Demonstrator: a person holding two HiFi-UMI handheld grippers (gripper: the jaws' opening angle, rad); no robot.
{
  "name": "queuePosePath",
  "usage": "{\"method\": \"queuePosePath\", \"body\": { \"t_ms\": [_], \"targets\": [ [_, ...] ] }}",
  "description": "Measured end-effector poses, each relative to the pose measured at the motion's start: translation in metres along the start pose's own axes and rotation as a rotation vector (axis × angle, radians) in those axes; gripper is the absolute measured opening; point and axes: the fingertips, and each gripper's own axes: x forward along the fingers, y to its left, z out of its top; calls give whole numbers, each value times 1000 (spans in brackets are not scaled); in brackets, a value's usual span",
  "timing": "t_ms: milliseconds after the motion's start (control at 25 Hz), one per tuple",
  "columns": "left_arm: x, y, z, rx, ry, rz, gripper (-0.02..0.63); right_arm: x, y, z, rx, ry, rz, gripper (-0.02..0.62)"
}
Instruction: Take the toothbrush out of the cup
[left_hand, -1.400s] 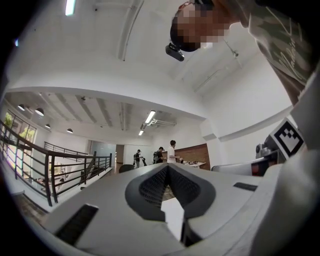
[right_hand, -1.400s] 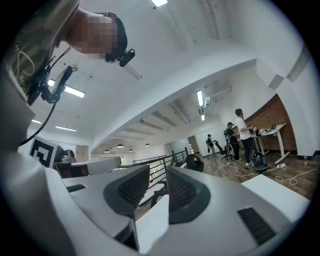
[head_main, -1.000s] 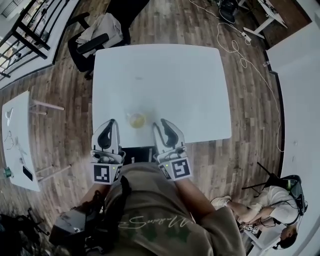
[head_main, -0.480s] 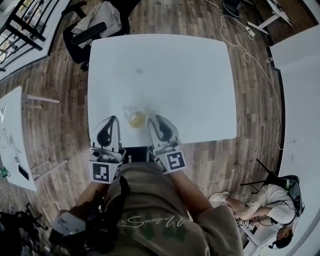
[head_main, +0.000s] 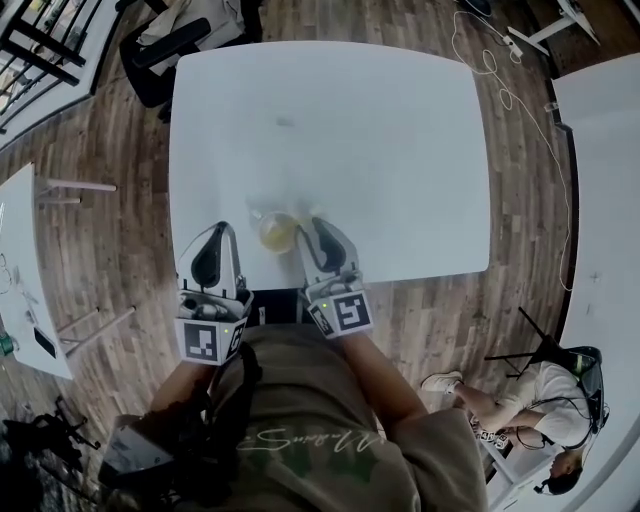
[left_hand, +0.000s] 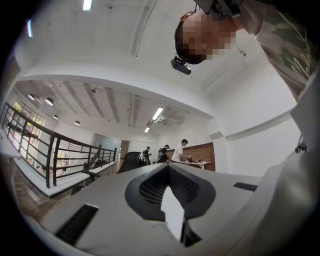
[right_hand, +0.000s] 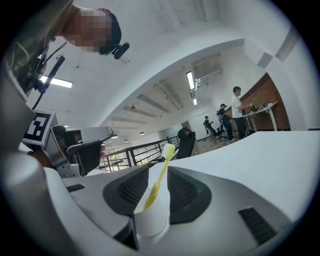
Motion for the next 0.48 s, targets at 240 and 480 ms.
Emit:
{"method": "queuePosePath", "body": {
  "t_ms": [240, 480],
  "targets": [
    [-1, -3, -6, 2, 9, -15, 12, 4, -8, -16, 22, 29, -20, 127],
    [-4, -5, -7, -1, 33, -16, 12, 17, 1, -18, 31, 33, 18, 127]
  ]
}}
